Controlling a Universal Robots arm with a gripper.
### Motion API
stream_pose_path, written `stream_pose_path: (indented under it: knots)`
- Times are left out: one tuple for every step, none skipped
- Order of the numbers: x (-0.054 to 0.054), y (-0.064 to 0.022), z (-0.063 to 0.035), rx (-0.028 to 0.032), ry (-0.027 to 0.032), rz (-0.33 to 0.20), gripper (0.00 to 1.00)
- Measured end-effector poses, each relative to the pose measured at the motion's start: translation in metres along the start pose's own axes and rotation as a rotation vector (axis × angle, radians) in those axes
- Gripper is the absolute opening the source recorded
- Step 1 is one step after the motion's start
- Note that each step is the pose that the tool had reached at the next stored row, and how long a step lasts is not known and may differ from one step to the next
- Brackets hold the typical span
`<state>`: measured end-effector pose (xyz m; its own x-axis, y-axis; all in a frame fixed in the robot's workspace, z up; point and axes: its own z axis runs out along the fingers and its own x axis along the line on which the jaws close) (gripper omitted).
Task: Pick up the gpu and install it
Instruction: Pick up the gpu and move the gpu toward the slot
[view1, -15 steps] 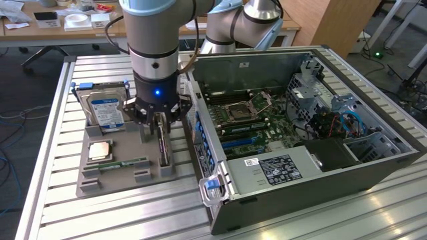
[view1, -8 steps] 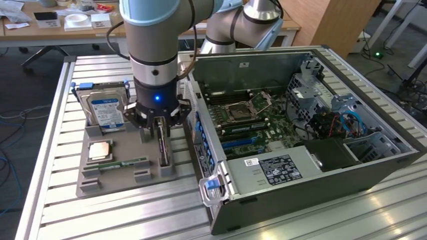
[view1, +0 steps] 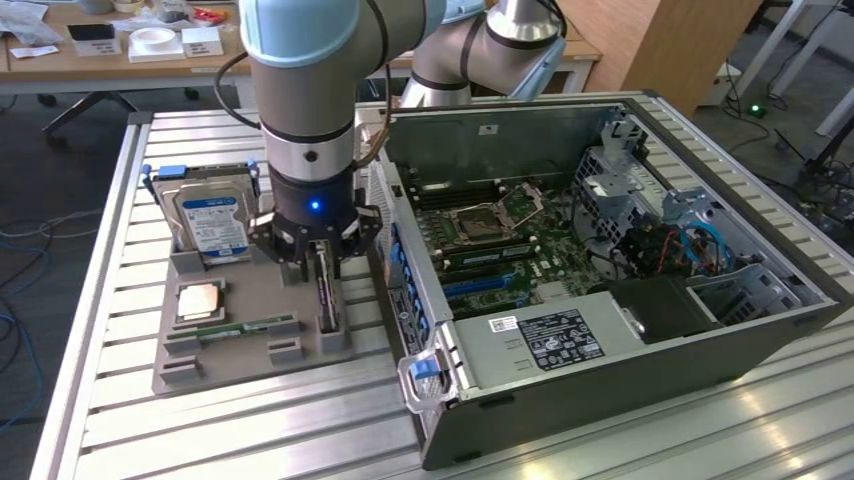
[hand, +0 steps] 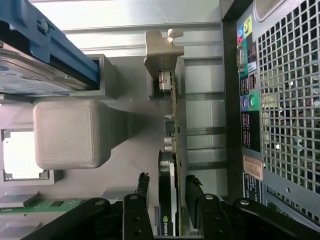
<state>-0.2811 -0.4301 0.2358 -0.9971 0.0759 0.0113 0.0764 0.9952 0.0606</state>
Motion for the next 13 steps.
stream_pose_path:
  knots:
    - [0.0001, 0.0000, 0.0002, 0.0000, -0.0005, 0.000, 0.43]
    - [0.0001, 0.0000, 0.0003, 0.0000, -0.0009, 0.000, 0.43]
    - [0.0001, 0.0000, 0.0006, -0.0002, -0.0018, 0.000, 0.43]
    - [0.0002, 0.0001, 0.0009, -0.0006, -0.0033, 0.000, 0.43]
    - [0.0003, 0.0000, 0.0011, -0.0014, -0.0050, 0.000, 0.43]
    - [0.0004, 0.0000, 0.0012, -0.0020, -0.0065, 0.000, 0.43]
    - [0.0005, 0.0000, 0.0012, -0.0021, -0.0072, 0.000, 0.43]
    - [0.0007, -0.0001, 0.0011, -0.0020, -0.0073, 0.000, 0.43]
    - [0.0010, -0.0001, 0.0012, -0.0021, -0.0074, 0.000, 0.43]
    - [0.0013, -0.0001, 0.0012, -0.0020, -0.0075, 0.000, 0.43]
    - [0.0015, -0.0001, 0.0012, -0.0021, -0.0078, -0.001, 0.43]
    - [0.0016, -0.0002, 0.0013, -0.0021, -0.0089, -0.001, 0.43]
    - [0.0018, -0.0002, 0.0014, -0.0023, -0.0115, -0.001, 0.43]
